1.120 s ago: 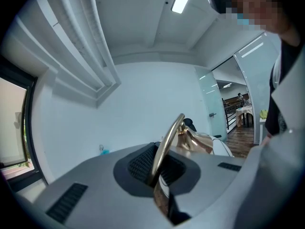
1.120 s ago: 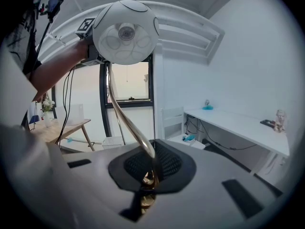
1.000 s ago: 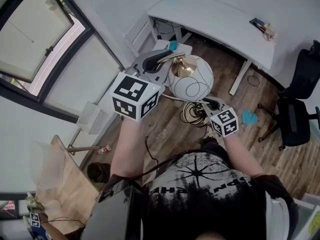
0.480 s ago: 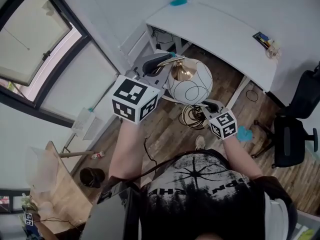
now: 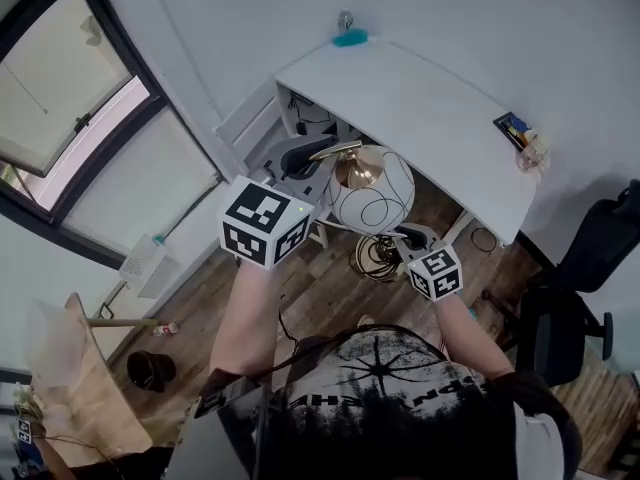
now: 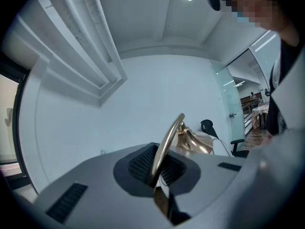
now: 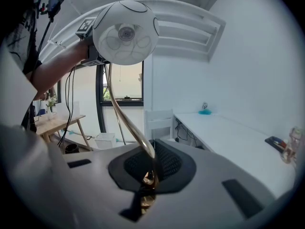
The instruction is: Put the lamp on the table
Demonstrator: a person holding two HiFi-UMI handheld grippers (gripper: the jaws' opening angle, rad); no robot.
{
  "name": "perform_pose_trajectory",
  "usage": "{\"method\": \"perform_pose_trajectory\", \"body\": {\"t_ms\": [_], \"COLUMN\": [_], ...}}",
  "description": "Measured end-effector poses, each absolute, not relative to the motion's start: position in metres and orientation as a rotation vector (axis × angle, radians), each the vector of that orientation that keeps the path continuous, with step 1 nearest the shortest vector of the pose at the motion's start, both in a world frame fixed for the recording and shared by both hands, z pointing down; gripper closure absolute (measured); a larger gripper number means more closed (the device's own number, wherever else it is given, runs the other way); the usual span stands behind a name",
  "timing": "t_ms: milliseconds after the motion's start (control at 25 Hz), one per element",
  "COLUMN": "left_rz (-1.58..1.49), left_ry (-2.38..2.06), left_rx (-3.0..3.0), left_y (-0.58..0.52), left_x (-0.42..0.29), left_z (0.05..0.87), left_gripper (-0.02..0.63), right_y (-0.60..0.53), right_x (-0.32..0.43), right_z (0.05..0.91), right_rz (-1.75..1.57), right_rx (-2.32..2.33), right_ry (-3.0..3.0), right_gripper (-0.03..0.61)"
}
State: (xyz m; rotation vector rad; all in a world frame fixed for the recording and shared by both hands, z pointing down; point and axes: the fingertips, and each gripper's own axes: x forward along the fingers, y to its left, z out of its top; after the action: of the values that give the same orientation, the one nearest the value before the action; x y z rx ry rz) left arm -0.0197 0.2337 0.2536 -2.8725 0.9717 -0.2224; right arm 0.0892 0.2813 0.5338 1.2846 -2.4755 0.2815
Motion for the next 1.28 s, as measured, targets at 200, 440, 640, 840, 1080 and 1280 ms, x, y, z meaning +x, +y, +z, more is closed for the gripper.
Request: {"method": "perform_pose_trajectory", "body": {"t_ms": [200,440,640,840,1080,1280], "left_rz": [-0.227,-0.252,-0.281,-0.277,-0.255,-0.251], "left_ry": [0.981,0.989,0.978,0.948,0.92,0.893], "left_rx": [-2.875,-2.881,-2.885,-2.905,-2.933,-2.957], "left_y": [0.218,0.209,0.195,0.177,0.14,0.098], "left_x": [0.008,0.022,0.033,0.039,0.038,0.036], "left_z": [0.255,0.262,0.271,0.277,0.287,0.296], "left_gripper": [0.597,0.597,0.597,0.597,0.597,0.597], "right_y": [0.263,0.258,0.251,0.236,0.204,0.168], "right_x": [0.119,0.129,0.135,0.141,0.143,0.144], "right_z": [0.534,0.542,0.552,0.557,0.564,0.571], "right_rz": [0.272,0.303,0.343,0.354,0.361,0.376], "right_rx": [1.287,1.281,1.28,1.286,1.306,1.306], "right_ry": [-2.476,-2.478,-2.478,-2.46,-2.429,-2.403], "right_gripper": [0.56,0.56,0.56,0.56,0.56,0.56]}}
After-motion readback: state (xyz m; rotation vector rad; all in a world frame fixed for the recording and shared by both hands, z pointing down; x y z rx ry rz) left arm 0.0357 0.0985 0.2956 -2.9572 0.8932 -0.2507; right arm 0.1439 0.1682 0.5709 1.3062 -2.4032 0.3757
